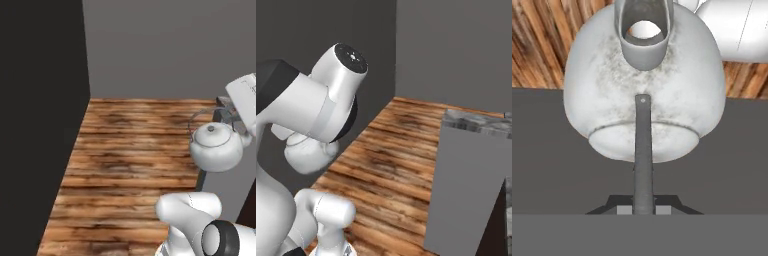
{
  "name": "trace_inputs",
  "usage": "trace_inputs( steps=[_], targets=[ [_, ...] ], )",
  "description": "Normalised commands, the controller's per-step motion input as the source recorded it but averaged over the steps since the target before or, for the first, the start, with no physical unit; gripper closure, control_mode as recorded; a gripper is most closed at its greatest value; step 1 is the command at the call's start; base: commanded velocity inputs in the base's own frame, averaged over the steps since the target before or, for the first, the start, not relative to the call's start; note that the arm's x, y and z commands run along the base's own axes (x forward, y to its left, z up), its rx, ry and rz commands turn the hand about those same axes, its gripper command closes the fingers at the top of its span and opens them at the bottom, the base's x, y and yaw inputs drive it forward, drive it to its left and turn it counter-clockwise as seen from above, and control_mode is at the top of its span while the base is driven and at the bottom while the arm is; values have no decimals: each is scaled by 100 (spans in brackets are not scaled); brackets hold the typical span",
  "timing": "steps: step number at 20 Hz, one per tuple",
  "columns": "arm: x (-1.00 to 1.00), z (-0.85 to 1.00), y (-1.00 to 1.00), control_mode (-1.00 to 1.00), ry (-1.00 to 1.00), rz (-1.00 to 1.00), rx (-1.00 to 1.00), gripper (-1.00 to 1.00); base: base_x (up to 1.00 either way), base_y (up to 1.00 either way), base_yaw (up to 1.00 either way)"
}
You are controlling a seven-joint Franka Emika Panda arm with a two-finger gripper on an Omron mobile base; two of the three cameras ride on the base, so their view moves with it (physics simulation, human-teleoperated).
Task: The kettle is done boiling. Turn off the stove, then wait for 300 timesteps before moving the kettle to the dining table.
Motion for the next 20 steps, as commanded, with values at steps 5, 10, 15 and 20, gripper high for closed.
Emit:
trace_inputs(
  steps=[5,10,15,20],
  targets=[
    [0,0,0,100,0,0,0,100,100,0,-33],
    [0,0,0,100,0,0,0,100,100,13,-27],
    [0,0,0,100,0,0,0,100,100,16,-25],
    [0,0,0,100,0,0,0,100,100,18,-32]
  ],
)
